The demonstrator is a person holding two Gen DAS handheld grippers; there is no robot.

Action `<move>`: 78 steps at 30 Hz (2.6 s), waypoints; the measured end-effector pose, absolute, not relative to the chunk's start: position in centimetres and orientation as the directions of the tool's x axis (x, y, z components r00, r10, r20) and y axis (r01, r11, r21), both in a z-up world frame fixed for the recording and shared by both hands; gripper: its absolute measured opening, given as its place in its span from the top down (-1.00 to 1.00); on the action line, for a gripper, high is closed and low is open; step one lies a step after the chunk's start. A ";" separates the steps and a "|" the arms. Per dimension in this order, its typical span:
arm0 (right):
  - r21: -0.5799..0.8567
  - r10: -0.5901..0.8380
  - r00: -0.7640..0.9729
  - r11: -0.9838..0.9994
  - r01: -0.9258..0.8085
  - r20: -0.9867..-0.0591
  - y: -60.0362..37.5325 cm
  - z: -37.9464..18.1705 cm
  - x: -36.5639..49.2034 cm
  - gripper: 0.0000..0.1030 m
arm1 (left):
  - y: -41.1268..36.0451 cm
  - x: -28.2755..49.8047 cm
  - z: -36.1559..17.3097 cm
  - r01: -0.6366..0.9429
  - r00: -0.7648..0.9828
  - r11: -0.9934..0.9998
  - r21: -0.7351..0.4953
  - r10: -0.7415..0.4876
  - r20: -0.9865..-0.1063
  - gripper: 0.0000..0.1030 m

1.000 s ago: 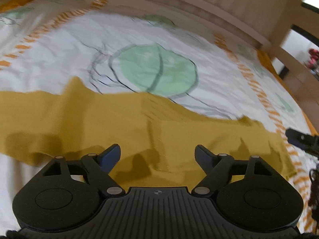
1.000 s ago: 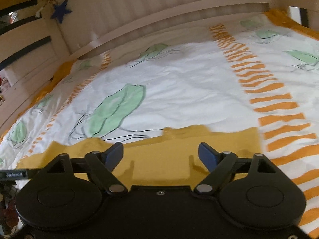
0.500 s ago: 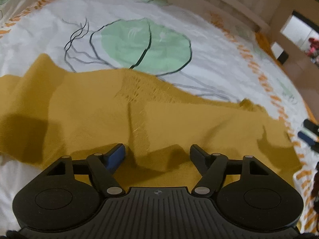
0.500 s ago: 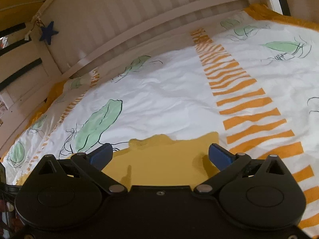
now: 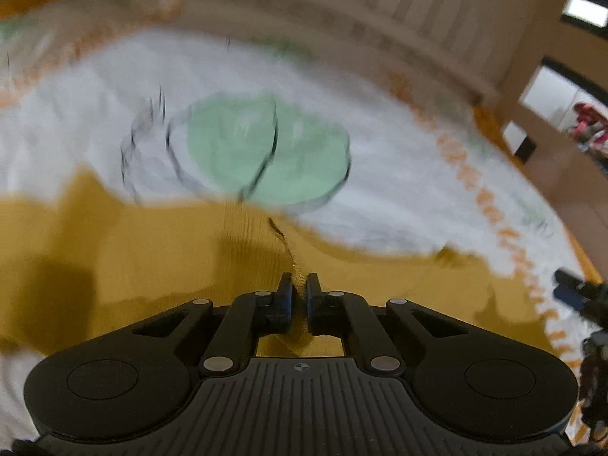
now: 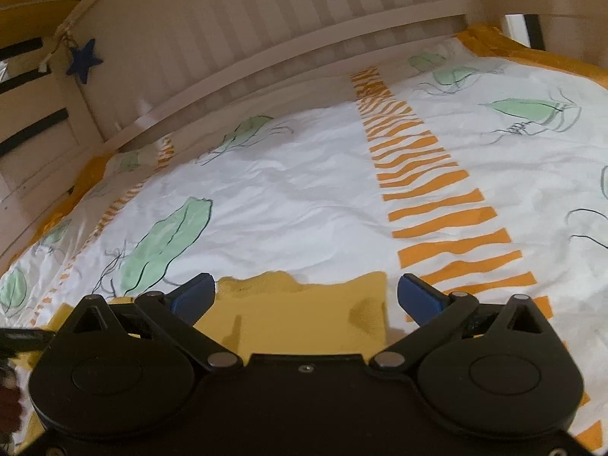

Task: Fold small clothes

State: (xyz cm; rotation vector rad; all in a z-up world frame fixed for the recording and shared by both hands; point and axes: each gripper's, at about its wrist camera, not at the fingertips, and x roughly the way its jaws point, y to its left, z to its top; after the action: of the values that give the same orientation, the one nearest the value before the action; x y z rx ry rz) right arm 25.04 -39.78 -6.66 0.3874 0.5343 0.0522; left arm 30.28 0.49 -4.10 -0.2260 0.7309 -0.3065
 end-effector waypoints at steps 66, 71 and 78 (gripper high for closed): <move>0.034 0.025 0.572 0.999 0.004 -0.820 -38.2 -9.6 25.0 -0.92 | 3.8 31.8 -8.4 0.167 0.548 0.958 -0.233 -0.287 -0.786 -0.42; 0.020 -0.003 0.563 0.999 0.034 -0.826 -38.1 -9.8 23.7 -0.99 | 2.8 31.4 -8.8 0.229 0.549 0.954 -0.191 -0.289 -0.784 -0.63; 0.061 -0.012 0.604 0.993 0.099 -0.797 -38.2 -9.5 21.9 -0.99 | 1.5 30.4 -9.7 0.296 0.585 0.950 -0.105 -0.267 -0.766 -0.87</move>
State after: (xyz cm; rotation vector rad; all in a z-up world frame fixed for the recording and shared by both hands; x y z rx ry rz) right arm 21.85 -38.25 -9.46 0.1020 0.9209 -0.0640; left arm 30.38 1.45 -9.68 0.0350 0.8871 -0.3279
